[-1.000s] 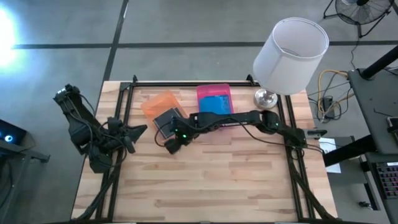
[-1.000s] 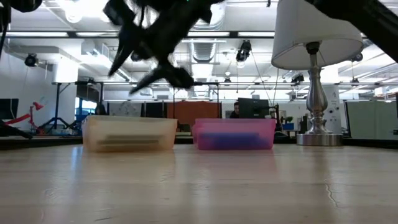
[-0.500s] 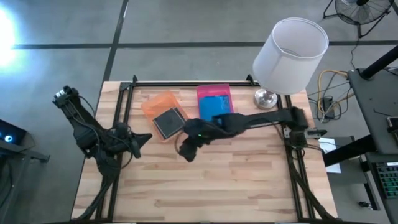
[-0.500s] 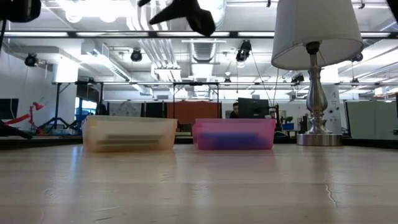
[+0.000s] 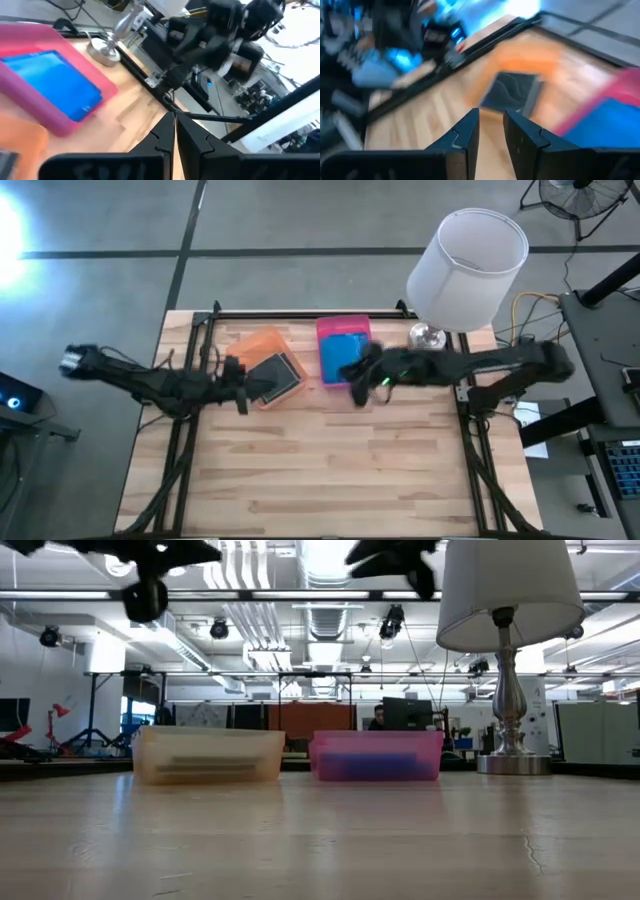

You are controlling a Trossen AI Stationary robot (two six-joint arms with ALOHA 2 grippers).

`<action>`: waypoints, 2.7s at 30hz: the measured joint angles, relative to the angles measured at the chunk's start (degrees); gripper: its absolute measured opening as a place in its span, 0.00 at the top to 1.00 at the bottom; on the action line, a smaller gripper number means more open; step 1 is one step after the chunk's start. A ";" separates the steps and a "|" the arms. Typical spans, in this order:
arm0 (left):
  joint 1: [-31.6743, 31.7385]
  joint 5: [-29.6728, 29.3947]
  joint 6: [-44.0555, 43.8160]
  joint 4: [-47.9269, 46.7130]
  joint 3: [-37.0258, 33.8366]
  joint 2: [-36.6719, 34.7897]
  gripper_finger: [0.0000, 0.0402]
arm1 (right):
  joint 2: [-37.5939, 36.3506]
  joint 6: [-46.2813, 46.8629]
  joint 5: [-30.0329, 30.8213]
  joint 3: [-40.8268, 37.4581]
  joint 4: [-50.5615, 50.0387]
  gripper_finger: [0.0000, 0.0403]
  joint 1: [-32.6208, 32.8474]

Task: Pick & place jewel cases by type
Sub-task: Return to Home Position

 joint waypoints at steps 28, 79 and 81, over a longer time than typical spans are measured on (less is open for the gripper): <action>14.39 15.51 16.20 -22.04 -7.95 -32.12 1.00 | -53.08 -1.03 -15.72 -52.57 25.75 0.82 -10.84; 14.47 15.53 11.93 -15.08 -26.97 -40.59 1.00 | -77.20 1.22 -15.00 -63.61 23.44 0.80 0.10; 14.47 15.51 11.93 -15.11 -26.93 -40.38 1.00 | -76.06 1.21 -14.91 -63.54 22.04 0.80 0.09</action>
